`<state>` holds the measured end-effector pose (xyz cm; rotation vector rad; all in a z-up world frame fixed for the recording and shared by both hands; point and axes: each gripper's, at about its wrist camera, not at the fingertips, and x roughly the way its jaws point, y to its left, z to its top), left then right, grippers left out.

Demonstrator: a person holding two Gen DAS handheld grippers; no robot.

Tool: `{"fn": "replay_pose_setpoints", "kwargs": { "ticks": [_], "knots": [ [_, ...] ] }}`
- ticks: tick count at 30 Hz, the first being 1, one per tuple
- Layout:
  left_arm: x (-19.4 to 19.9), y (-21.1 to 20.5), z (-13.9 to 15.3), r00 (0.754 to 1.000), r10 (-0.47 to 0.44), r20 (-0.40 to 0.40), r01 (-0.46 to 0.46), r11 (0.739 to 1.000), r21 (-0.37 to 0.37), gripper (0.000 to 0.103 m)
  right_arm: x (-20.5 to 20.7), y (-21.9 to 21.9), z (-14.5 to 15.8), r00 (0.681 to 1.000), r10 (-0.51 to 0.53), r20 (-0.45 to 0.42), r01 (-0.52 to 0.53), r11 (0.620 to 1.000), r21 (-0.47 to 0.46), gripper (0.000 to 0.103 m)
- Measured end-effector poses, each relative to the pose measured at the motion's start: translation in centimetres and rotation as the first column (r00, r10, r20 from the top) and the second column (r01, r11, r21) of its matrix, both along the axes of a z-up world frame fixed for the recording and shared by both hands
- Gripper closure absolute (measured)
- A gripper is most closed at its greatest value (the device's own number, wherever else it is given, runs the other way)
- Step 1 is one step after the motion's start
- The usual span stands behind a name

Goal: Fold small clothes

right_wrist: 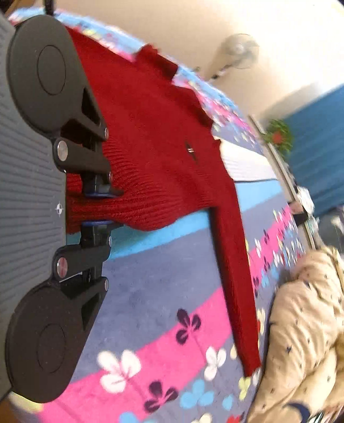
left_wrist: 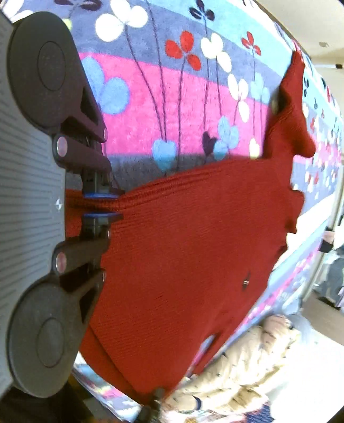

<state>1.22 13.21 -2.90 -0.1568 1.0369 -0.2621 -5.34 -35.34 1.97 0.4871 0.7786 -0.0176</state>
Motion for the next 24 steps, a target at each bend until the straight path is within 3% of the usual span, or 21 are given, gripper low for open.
{"fn": "replay_pose_setpoints", "kwargs": {
  "ticks": [3, 5, 6, 7, 8, 9, 11, 13, 15, 16, 17, 18, 20, 24],
  "knots": [
    [0.5, -0.6, -1.5, 0.995, -0.029, -0.093, 0.032, 0.999, 0.039, 0.092, 0.2, -0.3, -2.7, 0.986, -0.035, -0.162, 0.027, 0.998, -0.052, 0.086],
    [0.5, -1.7, -2.5, 0.99, -0.055, -0.13, 0.072, 0.989, 0.128, 0.09, 1.1, -0.5, -5.1, 0.956, -0.062, -0.286, 0.052, 0.998, -0.043, 0.08],
    [0.5, -2.1, -2.5, 0.991, -0.053, -0.119, 0.073, 0.983, 0.17, 0.088, 1.5, -0.4, -5.2, 0.953, -0.085, -0.291, 0.073, 0.996, -0.051, 0.075],
    [0.3, -2.4, -2.1, 0.995, -0.052, -0.081, 0.067, 0.979, 0.191, 0.086, 1.5, -0.3, -4.7, 0.958, -0.114, -0.262, 0.098, 0.992, -0.074, 0.074],
    [0.1, -2.7, -1.1, 0.998, -0.06, -0.017, 0.062, 0.98, 0.189, 0.077, 1.2, 0.0, -3.7, 0.97, -0.142, -0.198, 0.123, 0.987, -0.107, 0.074],
    [-0.3, -2.7, 0.0, 0.996, -0.075, 0.048, 0.066, 0.986, 0.155, 0.061, 0.7, 0.4, -2.4, 0.98, -0.166, -0.108, 0.149, 0.978, -0.145, 0.07],
    [-0.5, -3.0, 1.3, 0.987, -0.112, 0.119, 0.104, 0.992, 0.066, 0.053, 0.4, 1.4, -0.5, 0.991, -0.135, 0.016, 0.135, 0.966, -0.22, 0.057],
    [-0.1, -3.8, 0.6, 0.986, -0.149, 0.072, 0.145, 0.988, 0.061, 0.053, 0.9, 2.4, -0.8, 0.999, -0.052, 0.001, 0.051, 0.973, -0.226, 0.049],
    [0.5, -4.8, -1.6, 0.984, -0.17, -0.061, 0.177, 0.975, 0.134, 0.053, 2.1, 3.4, -3.6, 0.985, 0.052, -0.162, -0.077, 0.985, -0.154, 0.049],
    [0.8, -5.4, -3.0, 0.975, -0.175, -0.133, 0.197, 0.964, 0.178, 0.054, 2.6, 4.0, -5.2, 0.963, 0.078, -0.257, -0.121, 0.98, -0.156, 0.049],
    [0.7, -5.8, -3.2, 0.972, -0.193, -0.134, 0.218, 0.954, 0.205, 0.053, 2.6, 4.8, -6.2, 0.949, 0.096, -0.302, -0.165, 0.963, -0.213, 0.049],
    [0.7, -6.4, -2.9, 0.969, -0.217, -0.121, 0.239, 0.946, 0.218, 0.051, 2.6, 5.6, -6.1, 0.948, 0.113, -0.297, -0.195, 0.945, -0.263, 0.048],
    [0.7, -6.1, -2.2, 0.975, -0.202, -0.093, 0.216, 0.96, 0.177, 0.05, 2.8, 6.4, -5.0, 0.953, 0.124, -0.275, -0.211, 0.926, -0.314, 0.048],
    [1.6, -4.3, 0.1, 0.997, -0.068, 0.032, 0.064, 0.991, 0.115, 0.048, 2.3, 4.5, -0.9, 0.992, 0.079, -0.1, -0.104, 0.955, -0.278, 0.048]
  ]
}}
